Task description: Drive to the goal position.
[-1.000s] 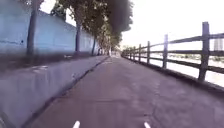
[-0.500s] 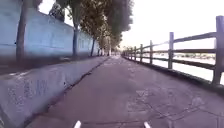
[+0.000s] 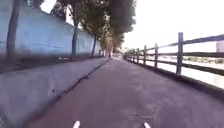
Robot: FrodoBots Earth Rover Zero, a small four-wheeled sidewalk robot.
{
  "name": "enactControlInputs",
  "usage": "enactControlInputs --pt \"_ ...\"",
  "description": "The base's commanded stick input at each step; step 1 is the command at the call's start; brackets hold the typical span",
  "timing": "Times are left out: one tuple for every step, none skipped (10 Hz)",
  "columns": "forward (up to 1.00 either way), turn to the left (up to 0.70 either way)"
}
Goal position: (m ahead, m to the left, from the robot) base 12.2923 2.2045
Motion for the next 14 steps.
enactControlInputs --pt "0.85 0.00" --pt "0.85 0.00" --pt "0.85 0.00" --pt "0.85 0.00" --pt "0.85 0.00" --pt "0.85 0.00" --pt "0.85 0.00" --pt "0.85 0.00" --pt "0.85 0.00" --pt "0.85 0.00" --pt "0.85 0.00" --pt "0.85 0.00" --pt "0.85 -0.04" --pt "0.85 -0.30"
